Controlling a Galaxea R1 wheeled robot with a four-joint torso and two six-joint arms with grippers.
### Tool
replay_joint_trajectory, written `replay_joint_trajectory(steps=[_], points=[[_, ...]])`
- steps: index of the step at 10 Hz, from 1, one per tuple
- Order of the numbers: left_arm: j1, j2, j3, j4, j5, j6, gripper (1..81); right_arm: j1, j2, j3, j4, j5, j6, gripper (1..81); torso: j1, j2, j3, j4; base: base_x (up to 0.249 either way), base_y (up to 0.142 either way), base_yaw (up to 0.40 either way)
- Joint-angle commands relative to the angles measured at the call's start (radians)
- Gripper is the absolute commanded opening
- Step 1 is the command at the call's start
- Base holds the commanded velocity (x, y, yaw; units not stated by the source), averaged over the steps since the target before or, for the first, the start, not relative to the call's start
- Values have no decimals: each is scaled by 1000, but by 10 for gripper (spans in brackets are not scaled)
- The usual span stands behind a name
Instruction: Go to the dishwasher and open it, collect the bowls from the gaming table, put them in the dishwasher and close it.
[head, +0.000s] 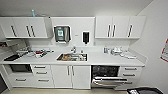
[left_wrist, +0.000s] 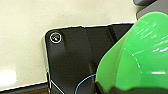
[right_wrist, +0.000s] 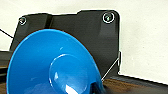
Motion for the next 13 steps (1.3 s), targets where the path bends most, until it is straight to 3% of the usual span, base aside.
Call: replay_joint_trajectory(steps=[1, 13], points=[[-52, -15, 4, 6, 35, 5, 10, 42, -16, -5, -5, -35, -1, 10, 1, 0, 0, 0, 107, 0, 0], [-52, -11, 1, 9, 35, 6, 10, 45, -13, -5, 0, -35, 2, 10, 1, 0, 0, 0, 107, 0, 0]])
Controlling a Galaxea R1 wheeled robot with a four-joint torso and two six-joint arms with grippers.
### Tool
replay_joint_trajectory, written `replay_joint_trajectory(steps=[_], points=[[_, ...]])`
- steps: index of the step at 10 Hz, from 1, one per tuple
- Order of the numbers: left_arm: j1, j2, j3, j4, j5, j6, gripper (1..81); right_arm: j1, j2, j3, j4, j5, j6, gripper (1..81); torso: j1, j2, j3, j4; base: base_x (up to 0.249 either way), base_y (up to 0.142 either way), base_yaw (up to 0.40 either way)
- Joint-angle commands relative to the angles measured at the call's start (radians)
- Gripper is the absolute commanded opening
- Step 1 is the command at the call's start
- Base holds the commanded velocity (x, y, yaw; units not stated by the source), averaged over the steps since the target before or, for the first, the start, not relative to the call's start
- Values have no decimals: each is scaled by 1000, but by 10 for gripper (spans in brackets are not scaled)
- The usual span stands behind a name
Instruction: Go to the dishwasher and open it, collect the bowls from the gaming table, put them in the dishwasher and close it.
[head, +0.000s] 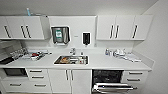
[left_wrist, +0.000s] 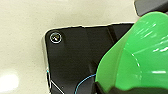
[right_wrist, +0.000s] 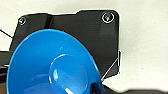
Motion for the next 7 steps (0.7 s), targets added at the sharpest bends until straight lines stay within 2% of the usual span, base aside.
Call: replay_joint_trajectory(steps=[1, 4, 7], points=[[-52, -15, 4, 9, 35, 6, 10, 45, -12, -4, 1, -35, 2, 10, 1, 0, 0, 0, 107, 0, 0], [-52, -15, 4, 9, 35, 7, 10, 45, -13, -5, 2, -35, 2, 10, 1, 0, 0, 0, 107, 0, 0], [-52, -13, 4, 9, 35, 7, 10, 47, -15, -5, 1, -35, 2, 10, 1, 0, 0, 0, 95, -84, 0]])
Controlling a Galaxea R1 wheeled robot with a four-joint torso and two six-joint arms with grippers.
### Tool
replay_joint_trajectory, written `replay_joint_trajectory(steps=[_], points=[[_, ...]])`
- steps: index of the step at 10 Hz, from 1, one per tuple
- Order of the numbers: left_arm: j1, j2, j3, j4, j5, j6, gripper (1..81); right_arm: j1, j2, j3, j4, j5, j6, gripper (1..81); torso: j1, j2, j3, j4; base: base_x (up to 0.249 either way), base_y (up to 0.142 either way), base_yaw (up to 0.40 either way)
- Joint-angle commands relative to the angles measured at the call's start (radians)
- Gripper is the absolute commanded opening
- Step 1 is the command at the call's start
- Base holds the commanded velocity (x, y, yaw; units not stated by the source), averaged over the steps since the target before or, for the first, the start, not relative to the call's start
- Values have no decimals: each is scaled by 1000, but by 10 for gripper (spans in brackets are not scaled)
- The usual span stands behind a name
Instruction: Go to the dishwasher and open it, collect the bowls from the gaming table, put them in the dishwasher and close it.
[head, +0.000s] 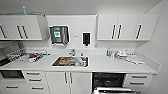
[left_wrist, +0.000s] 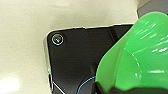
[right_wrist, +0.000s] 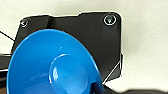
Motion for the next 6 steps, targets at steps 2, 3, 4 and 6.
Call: replay_joint_trajectory(steps=[2, 3, 4, 6], points=[[-45, -13, 8, 9, 36, 5, 10, 39, -16, -6, 0, -41, 2, 10, 0, 0, 0, 0, 91, -90, 0], [-45, -13, 8, 9, 36, 5, 10, 39, -18, -6, 0, -41, 2, 10, -1, -1, 0, 0, 92, -90, 0], [-45, -13, 8, 9, 36, 5, 10, 39, -18, -6, 0, -41, 0, 10, -1, -1, 0, 0, 91, -90, 0], [-45, -13, 8, 9, 38, 5, 10, 39, -15, -6, -1, -41, 2, 10, -1, -1, 0, 0, 91, -90, 0]])
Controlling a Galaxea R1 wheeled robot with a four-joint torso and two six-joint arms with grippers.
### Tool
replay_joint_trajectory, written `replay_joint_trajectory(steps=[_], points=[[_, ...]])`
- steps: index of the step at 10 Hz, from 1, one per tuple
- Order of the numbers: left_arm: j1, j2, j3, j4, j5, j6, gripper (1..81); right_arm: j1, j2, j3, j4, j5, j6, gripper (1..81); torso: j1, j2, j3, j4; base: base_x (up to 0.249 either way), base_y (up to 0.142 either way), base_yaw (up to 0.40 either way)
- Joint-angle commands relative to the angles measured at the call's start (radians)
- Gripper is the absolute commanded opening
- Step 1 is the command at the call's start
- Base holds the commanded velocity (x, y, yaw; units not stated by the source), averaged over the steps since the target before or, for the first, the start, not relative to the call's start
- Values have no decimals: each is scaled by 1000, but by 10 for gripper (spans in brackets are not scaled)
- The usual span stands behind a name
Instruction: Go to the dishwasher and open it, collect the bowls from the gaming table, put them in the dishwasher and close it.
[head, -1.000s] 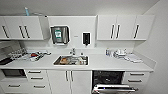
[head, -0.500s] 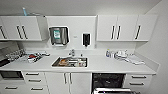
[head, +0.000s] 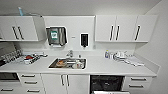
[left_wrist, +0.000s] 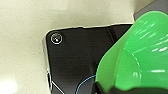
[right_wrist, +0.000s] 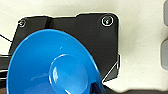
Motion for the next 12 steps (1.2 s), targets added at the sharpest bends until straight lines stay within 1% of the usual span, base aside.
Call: replay_joint_trajectory(steps=[1, 3, 12], points=[[-52, -16, 8, 6, 36, 6, 10, 40, -13, -6, -3, -38, 1, 10, 1, 0, 0, 0, 91, -90, 0], [-51, -16, 8, 6, 36, 5, 10, 39, -13, -6, -3, -38, 0, 10, 1, 0, 0, 0, 92, -77, 0], [-52, -14, 8, 6, 34, 6, 10, 39, -13, -6, -3, -38, 0, 10, 1, 0, 0, 0, 92, 0, 0]])
